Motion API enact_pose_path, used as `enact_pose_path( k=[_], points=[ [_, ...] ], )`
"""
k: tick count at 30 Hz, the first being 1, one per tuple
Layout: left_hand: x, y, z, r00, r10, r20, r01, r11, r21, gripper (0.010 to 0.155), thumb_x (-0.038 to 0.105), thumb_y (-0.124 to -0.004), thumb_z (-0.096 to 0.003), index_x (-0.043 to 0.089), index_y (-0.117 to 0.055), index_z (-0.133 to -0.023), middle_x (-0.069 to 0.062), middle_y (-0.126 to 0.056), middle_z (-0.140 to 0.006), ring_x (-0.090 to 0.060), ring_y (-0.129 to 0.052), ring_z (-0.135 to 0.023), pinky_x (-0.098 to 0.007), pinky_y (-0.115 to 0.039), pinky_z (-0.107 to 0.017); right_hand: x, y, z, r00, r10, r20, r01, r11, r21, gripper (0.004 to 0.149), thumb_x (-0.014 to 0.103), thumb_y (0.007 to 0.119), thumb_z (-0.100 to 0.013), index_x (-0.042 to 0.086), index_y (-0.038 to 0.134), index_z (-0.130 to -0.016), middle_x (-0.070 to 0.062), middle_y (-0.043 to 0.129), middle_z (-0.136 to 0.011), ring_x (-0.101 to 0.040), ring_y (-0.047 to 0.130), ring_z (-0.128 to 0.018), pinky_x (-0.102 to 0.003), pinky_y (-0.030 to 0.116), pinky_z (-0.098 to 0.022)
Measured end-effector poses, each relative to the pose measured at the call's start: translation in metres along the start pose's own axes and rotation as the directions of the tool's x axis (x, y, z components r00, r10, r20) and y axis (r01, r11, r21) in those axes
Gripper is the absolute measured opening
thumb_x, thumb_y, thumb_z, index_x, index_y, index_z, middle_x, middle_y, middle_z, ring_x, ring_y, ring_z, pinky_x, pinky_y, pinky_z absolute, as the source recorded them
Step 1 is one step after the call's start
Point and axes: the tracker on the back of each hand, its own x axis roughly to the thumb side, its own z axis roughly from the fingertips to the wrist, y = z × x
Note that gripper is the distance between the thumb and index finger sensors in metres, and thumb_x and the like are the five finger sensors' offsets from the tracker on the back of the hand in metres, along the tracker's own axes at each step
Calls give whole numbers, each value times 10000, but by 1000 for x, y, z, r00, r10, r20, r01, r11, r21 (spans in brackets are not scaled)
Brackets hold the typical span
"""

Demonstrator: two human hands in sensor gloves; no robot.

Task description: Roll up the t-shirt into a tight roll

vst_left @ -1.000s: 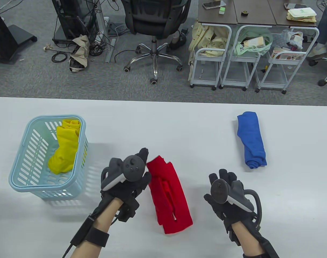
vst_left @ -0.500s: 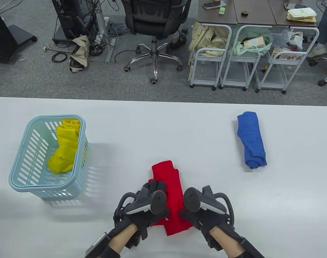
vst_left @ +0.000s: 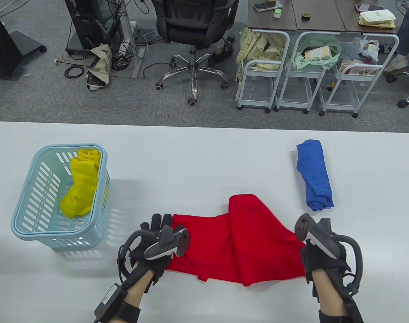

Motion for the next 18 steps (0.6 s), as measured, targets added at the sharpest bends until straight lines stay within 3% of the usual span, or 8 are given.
enact_pose_path(
  k=[4,7,9,10,12,14,16,18],
  points=[
    [-18,19,19,988,151,-38,-143,978,154,643,299,-659,-554,366,-411,-1143,-133,-309,-1262,-439,-404,-1145,-647,-464,-784,33,-3,16,971,-49,234,75,991,-106,606,447,702,-577,209,547,-1112,-142,481,-1169,-408,624,-1007,-563,554,-693],
    [-2,23,29,953,290,84,-300,941,157,569,369,-570,-584,351,-487,-1147,-128,-445,-1260,-426,-520,-1126,-628,-514,-778,66,17,15,898,-60,436,51,998,31,626,440,623,-594,260,413,-1155,-99,305,-1228,-436,354,-1133,-610,397,-749],
    [21,16,26,923,334,189,-349,936,49,578,511,-511,-582,340,-556,-1133,-108,-627,-1211,-390,-682,-1068,-600,-583,-758,74,29,9,882,-92,462,48,993,107,651,453,585,-596,262,337,-1168,-97,242,-1230,-443,261,-1143,-622,343,-755],
    [31,10,23,912,354,209,-357,934,-23,635,579,-484,-567,338,-519,-1153,-128,-583,-1231,-407,-650,-1082,-613,-561,-763,75,35,4,881,-95,463,35,990,138,665,467,561,-597,268,286,-1169,-91,203,-1226,-438,205,-1143,-625,313,-756],
    [53,-8,14,938,288,192,-234,937,-261,778,674,-446,-528,341,-190,-1182,-175,-224,-1267,-463,-337,-1126,-634,-445,-793,69,46,-11,910,-85,406,12,984,179,678,482,531,-597,268,229,-1165,-88,192,-1221,-440,181,-1139,-625,313,-756],
    [51,-12,7,982,89,164,-53,976,-212,822,706,-411,-500,358,-25,-1137,-135,-66,-1249,-419,-216,-1157,-650,-387,-804,58,57,-23,946,-67,317,-11,971,240,683,490,526,-589,244,233,-1156,-93,272,-1198,-421,303,-1116,-608,415,-739],
    [34,-11,-2,986,132,101,-116,982,-150,816,698,-448,-489,358,-111,-1150,-120,-188,-1268,-395,-324,-1169,-646,-417,-799,50,46,-21,962,-42,269,-29,966,256,687,504,527,-592,216,271,-1161,-129,297,-1187,-439,339,-1101,-593,475,-721],
    [11,-11,-7,970,245,-1,-243,962,-126,785,607,-586,-517,322,-246,-1164,-128,-303,-1266,-423,-394,-1153,-651,-419,-793,41,31,-16,988,56,147,-73,991,108,640,513,545,-584,143,601,-1104,-168,730,-1057,-375,854,-909,-517,711,-606]
  ],
)
